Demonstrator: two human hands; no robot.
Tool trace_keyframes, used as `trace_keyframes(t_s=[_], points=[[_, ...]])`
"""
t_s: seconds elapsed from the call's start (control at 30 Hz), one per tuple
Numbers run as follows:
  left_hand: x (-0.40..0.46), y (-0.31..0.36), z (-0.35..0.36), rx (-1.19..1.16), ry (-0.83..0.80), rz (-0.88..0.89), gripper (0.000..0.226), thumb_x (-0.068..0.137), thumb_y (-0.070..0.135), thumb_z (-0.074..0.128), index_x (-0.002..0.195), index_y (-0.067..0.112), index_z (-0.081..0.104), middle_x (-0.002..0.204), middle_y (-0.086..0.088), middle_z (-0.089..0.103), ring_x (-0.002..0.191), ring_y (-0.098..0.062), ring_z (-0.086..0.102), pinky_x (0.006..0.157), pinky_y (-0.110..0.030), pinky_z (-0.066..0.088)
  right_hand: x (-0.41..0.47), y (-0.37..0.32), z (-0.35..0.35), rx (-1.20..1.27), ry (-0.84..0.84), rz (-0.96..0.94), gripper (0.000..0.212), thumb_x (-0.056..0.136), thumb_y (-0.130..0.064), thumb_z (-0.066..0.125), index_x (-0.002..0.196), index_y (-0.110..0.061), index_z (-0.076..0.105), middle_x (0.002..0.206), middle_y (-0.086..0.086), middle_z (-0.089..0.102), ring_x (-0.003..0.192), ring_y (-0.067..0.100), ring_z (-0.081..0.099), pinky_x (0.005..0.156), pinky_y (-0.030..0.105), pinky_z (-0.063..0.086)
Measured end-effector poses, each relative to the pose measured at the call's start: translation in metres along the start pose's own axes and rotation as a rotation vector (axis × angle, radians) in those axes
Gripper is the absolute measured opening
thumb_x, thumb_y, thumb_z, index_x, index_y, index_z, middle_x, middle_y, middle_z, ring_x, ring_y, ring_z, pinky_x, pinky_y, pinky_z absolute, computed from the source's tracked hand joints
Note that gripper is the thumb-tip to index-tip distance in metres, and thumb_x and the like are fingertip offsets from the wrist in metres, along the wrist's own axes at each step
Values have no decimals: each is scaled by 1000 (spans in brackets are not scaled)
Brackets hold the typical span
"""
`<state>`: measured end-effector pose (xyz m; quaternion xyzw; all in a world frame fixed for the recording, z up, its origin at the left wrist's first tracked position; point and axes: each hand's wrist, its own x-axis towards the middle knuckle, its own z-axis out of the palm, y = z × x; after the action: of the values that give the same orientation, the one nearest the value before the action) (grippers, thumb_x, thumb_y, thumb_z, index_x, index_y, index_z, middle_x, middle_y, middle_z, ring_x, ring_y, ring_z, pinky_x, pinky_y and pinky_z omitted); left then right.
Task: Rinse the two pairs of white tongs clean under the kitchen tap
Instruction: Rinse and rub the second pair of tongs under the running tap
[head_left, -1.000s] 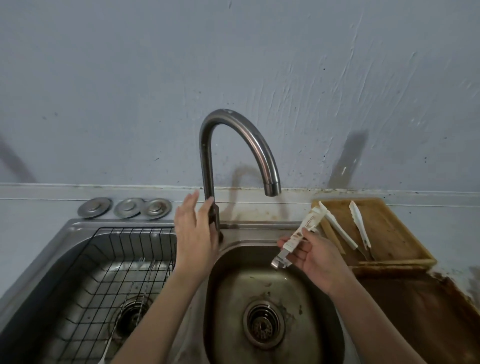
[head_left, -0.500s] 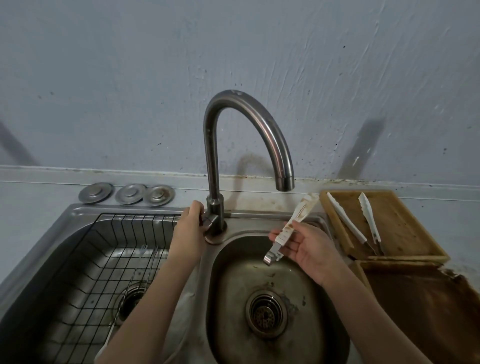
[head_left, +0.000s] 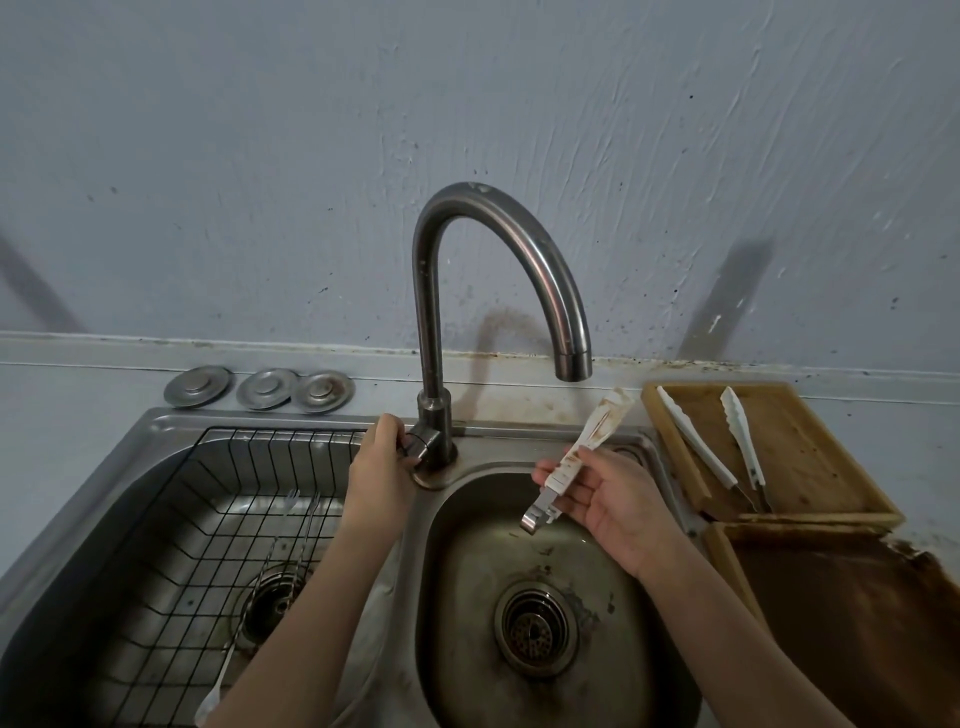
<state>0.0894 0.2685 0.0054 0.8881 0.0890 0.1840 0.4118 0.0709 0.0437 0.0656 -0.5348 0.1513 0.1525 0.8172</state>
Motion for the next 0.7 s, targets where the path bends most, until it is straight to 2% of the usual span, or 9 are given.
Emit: trace_keyframes(t_s=[0.1,0.27,0.47,0.7], points=[[-1,-2,2,-19,5,-25,21,81,-5,51,80,13,42,87,-4,56,76,-23,50,68,-36,40,0,1,0,-7,-2,-5,20,99,-15,38,109,-2,50,88,23,71,77,27,72,84,45,52],[-3,-2,3,-35,22,-28,24,81,-8,49,79,15,42,87,-3,55,74,-18,48,66,-30,38,-1,2,1,-14,-8,-4,20,99,-14,38,105,-1,52,88,24,70,78,27,72,83,43,53],[-3,-6,4,-46,29,-32,24,80,-6,50,80,16,42,89,-5,57,77,-23,53,71,-40,44,-1,3,1,-21,-6,-6,19,98,-14,39,104,-2,52,87,23,71,80,28,72,82,43,53],[-5,-6,4,-62,25,-41,23,81,-6,49,82,16,42,89,-7,58,80,-26,55,69,-40,45,-4,6,3,-14,-17,-13,17,98,-12,40,102,-1,53,82,21,72,75,27,72,83,45,53]])
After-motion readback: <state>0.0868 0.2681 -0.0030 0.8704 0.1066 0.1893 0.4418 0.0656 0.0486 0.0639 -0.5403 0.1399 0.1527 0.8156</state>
